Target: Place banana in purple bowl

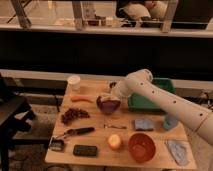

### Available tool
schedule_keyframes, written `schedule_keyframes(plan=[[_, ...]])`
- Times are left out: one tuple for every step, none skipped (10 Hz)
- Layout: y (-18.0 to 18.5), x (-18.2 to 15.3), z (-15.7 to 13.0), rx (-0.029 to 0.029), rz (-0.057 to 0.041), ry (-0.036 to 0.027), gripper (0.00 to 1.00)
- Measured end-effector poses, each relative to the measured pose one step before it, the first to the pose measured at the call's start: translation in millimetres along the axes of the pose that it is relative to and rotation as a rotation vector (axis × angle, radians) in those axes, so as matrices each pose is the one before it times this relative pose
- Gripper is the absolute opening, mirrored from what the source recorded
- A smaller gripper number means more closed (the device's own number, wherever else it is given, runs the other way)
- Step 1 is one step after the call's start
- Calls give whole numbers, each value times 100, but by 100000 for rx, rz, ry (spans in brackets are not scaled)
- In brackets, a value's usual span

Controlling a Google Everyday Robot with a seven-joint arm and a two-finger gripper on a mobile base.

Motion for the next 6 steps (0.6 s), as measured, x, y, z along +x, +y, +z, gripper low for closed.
schedule_keyframes(plan=[[-45, -75, -33, 341, 308, -940, 0], [-31, -35, -35, 272, 169, -623, 0], [-19, 42, -78, 267, 249, -558, 0], [20, 30, 2, 34, 149, -524, 0], [30, -158, 85, -102, -84, -766, 0], [12, -370, 169, -282, -528, -628, 0]])
